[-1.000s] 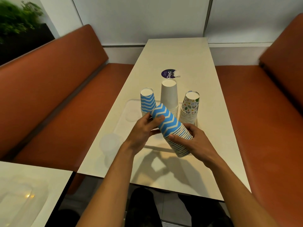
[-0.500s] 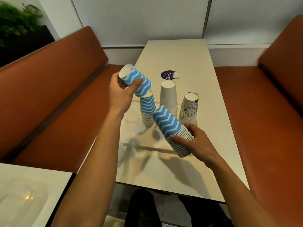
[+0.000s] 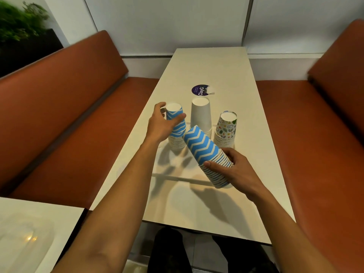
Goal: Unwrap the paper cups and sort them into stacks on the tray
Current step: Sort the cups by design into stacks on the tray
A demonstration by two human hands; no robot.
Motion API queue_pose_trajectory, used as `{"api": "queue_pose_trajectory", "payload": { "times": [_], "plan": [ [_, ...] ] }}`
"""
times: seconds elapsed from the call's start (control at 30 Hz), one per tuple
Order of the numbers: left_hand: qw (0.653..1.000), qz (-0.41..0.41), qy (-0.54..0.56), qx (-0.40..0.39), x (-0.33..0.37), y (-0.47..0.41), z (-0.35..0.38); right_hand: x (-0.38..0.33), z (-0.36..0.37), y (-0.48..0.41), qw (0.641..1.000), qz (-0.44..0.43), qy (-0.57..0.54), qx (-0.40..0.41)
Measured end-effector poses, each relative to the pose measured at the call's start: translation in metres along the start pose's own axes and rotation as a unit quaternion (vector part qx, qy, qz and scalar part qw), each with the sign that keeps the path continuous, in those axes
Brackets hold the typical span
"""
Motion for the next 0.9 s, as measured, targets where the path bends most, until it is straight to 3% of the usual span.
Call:
{"api": "queue_pose_trajectory", "payload": {
  "times": [0.13,0.2,0.37,0.5,0.67,0.9],
  "plan": [
    [0.996,-0.017,0.043,0.079,-0.002,0.03,-0.018,0.001,0.0,0.0,1.0,0.002,0.0,0.001],
    [0.99,-0.027,0.118,0.074,-0.005,0.048,-0.018,0.001,0.002,0.0,1.0,0.001,0.0,0.001],
    [0.942,-0.043,0.282,-0.178,0.005,0.104,0.032,-0.003,0.007,-0.002,1.0,-0.004,0.013,-0.007],
    [0.937,-0.028,0.264,-0.227,0.005,0.119,0.04,-0.003,0.01,-0.002,1.0,-0.006,0.015,-0.011],
    [0.949,-0.026,0.261,-0.177,0.006,0.104,0.022,-0.003,0.01,0.0,1.0,-0.005,0.008,-0.01],
    [0.967,0.03,0.244,0.068,0.019,0.042,-0.058,-0.001,0.005,-0.001,1.0,-0.002,-0.002,0.002]
  ]
}}
Point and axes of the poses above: each hand's wrist, its own y-axis away from the middle knuckle, its own z-axis out of the palm, x = y × z, the point moved 9 cm from there along -y, towards the middle knuckle, and after that the axes turned 9 degrees about -y, right-handed, at the moved point
